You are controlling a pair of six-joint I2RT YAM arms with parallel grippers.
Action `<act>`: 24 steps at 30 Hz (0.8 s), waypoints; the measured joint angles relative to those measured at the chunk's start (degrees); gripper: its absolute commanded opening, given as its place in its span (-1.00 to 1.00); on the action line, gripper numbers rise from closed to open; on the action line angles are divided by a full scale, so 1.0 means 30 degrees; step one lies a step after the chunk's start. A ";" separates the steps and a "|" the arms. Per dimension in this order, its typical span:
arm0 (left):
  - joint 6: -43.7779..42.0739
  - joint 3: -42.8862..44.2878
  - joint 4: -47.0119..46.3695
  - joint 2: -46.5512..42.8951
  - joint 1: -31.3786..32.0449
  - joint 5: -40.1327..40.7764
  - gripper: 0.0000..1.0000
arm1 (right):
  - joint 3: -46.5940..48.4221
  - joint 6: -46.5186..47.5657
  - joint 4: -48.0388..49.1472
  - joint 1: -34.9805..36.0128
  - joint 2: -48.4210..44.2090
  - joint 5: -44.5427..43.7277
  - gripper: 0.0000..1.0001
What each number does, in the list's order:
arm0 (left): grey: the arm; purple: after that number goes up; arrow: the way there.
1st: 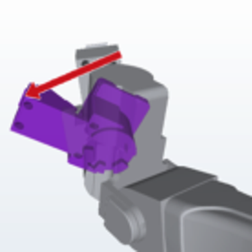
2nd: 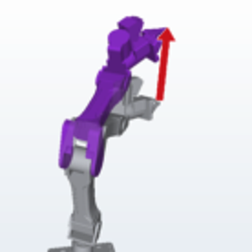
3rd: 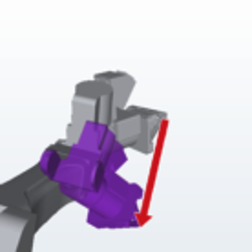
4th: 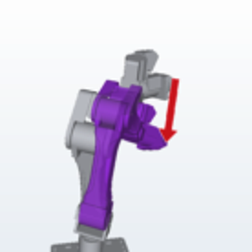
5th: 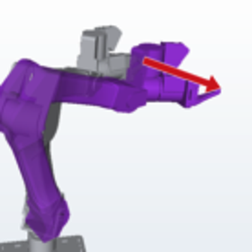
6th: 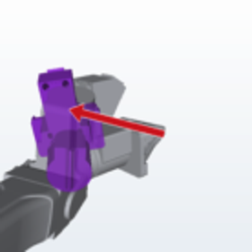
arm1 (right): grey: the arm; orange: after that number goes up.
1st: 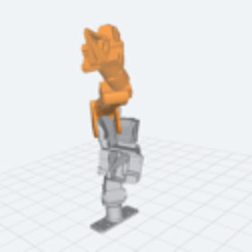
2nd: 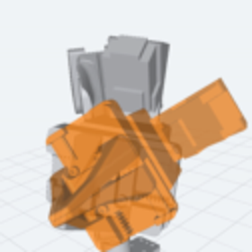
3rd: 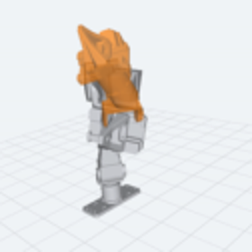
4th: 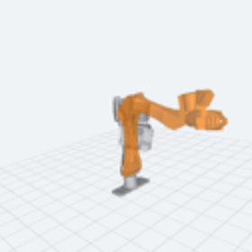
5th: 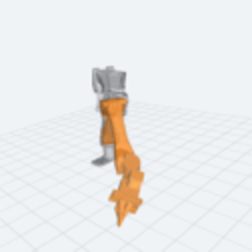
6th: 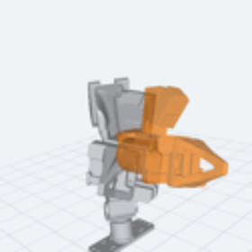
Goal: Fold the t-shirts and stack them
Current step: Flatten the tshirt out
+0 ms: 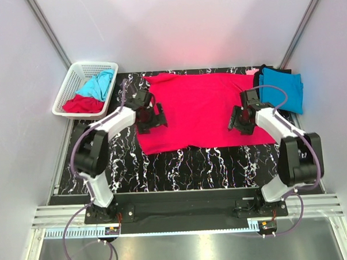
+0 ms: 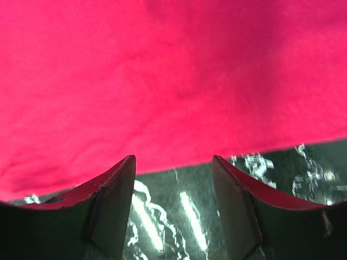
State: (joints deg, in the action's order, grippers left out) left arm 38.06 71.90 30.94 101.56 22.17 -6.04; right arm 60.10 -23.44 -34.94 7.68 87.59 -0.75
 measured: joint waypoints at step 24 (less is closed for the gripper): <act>0.1457 0.2980 0.4313 0.4240 0.0838 0.5348 0.97 | 0.3118 0.0408 -0.0219 0.1056 0.6411 0.1064 0.24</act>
State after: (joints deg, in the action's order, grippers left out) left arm 42.44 80.84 43.88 114.28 24.69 10.00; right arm 69.45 -22.22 -35.59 10.85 106.83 2.44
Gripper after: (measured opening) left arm 0.987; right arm 0.622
